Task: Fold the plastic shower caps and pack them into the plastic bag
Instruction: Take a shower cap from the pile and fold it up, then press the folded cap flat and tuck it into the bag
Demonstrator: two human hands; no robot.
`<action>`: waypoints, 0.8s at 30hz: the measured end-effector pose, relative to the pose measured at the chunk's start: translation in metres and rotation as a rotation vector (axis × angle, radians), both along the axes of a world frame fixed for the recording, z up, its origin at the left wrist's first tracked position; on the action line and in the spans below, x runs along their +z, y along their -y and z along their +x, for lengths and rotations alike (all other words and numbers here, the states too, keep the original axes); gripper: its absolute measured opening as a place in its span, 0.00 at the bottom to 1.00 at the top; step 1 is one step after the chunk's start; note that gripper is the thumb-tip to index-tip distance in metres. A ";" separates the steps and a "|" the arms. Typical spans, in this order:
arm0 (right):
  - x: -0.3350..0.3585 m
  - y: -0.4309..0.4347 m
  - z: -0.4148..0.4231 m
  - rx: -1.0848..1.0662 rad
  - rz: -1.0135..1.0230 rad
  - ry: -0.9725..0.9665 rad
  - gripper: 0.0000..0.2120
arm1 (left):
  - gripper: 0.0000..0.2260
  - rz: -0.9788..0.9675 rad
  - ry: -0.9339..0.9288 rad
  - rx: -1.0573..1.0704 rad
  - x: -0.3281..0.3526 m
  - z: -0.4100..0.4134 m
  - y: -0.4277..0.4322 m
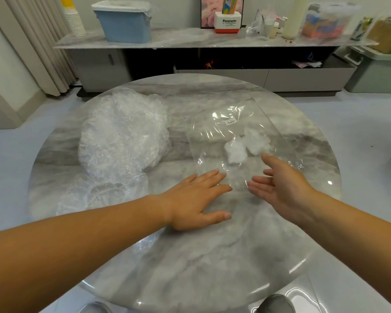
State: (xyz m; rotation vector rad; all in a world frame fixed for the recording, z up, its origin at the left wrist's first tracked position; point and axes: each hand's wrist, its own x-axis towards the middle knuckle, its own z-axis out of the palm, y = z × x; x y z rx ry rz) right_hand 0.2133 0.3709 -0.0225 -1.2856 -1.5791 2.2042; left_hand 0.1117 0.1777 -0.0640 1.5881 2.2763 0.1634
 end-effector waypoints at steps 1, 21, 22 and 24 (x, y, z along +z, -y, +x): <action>0.003 0.002 0.005 0.031 0.041 0.028 0.19 | 0.33 0.016 -0.002 0.012 0.002 0.001 0.004; -0.010 0.169 -0.062 0.842 0.329 0.012 0.25 | 0.13 0.249 0.111 1.053 0.015 -0.024 0.198; -0.013 0.173 -0.064 0.831 0.330 0.020 0.25 | 0.12 0.273 0.114 1.041 0.014 -0.027 0.202; -0.016 0.176 -0.067 0.777 0.322 0.014 0.22 | 0.12 0.255 0.086 0.984 0.013 -0.027 0.204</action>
